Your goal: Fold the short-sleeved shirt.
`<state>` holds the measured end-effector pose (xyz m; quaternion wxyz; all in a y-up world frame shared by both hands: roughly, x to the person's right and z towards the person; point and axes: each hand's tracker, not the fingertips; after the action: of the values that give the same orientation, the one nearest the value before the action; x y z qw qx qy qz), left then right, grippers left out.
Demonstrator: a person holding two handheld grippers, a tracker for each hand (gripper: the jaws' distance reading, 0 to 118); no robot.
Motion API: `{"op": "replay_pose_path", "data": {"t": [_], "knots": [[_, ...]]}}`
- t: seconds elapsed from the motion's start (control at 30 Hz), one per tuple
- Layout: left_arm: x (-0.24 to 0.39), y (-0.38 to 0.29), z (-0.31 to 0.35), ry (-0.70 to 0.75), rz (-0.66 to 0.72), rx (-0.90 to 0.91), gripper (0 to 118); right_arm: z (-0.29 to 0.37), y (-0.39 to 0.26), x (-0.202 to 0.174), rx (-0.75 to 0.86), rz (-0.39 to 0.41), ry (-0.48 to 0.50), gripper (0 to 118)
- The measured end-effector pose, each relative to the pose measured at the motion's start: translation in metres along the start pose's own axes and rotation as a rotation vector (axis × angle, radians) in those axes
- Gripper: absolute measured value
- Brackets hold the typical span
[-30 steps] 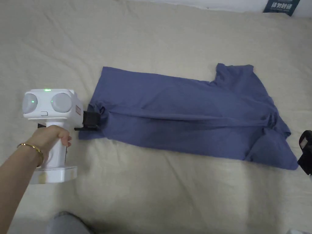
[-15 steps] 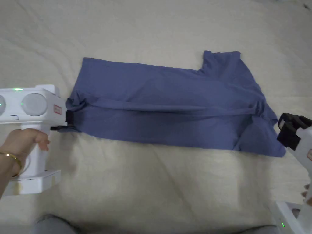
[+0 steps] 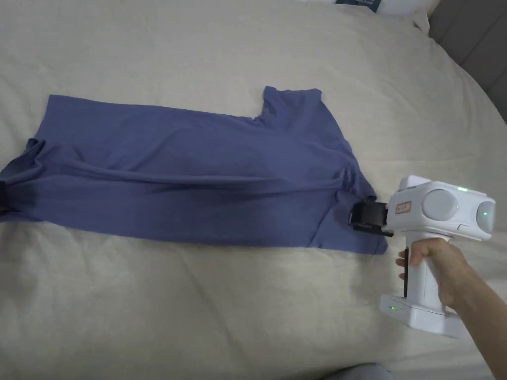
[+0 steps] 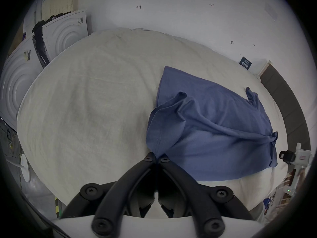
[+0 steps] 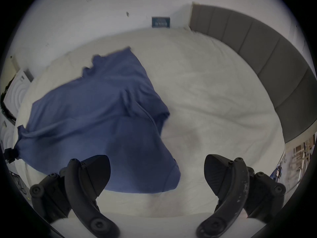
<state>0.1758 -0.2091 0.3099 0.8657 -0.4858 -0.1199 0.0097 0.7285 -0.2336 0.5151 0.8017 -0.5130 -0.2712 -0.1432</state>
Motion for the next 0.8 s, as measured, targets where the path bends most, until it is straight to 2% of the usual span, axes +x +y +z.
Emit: {"op": "replay_pose_path", "data": {"t": [0.07, 0.1, 0.13, 0.17, 0.2, 0.23, 0.37, 0.5, 0.63, 0.8], "knots": [[-0.001, -0.001, -0.003, 0.008, 0.006, -0.009, 2, -0.011, -0.006, 0.001, -0.026, -0.008, -0.024, 82], [0.0, -0.002, -0.005, 0.009, 0.01, -0.012, 2, -0.014, -0.009, 0.002, -0.019, -0.01, -0.013, 76], [0.0, -0.002, -0.006, 0.012, 0.014, -0.015, 2, -0.017, -0.012, 0.004, -0.038, -0.022, 0.011, 76], [0.0, -0.002, -0.007, 0.012, 0.017, -0.019, 2, -0.019, -0.014, 0.006, -0.074, -0.053, 0.071, 43], [0.0, -0.002, -0.007, 0.013, 0.021, -0.025, 2, -0.017, -0.015, 0.007, -0.075, -0.116, 0.15, 25], [0.0, -0.002, -0.007, 0.016, 0.027, -0.027, 2, -0.012, -0.013, 0.006, -0.066, -0.148, 0.139, 15], [-0.007, 0.006, 0.009, -0.017, 0.093, -0.015, 2, 0.015, -0.003, 0.01, -0.056, -0.044, 0.136, 12], [-0.017, 0.009, 0.046, -0.07, 0.117, 0.038, 2, 0.071, -0.004, 0.023, 0.042, -0.07, 0.244, 12], [-0.036, -0.016, 0.079, -0.069, 0.107, 0.075, 2, 0.119, -0.032, 0.037, 0.103, -0.022, 0.256, 12], [-0.052, -0.083, 0.087, -0.056, 0.112, 0.028, 2, 0.123, -0.094, 0.056, 0.076, -0.072, 0.276, 12]]}}
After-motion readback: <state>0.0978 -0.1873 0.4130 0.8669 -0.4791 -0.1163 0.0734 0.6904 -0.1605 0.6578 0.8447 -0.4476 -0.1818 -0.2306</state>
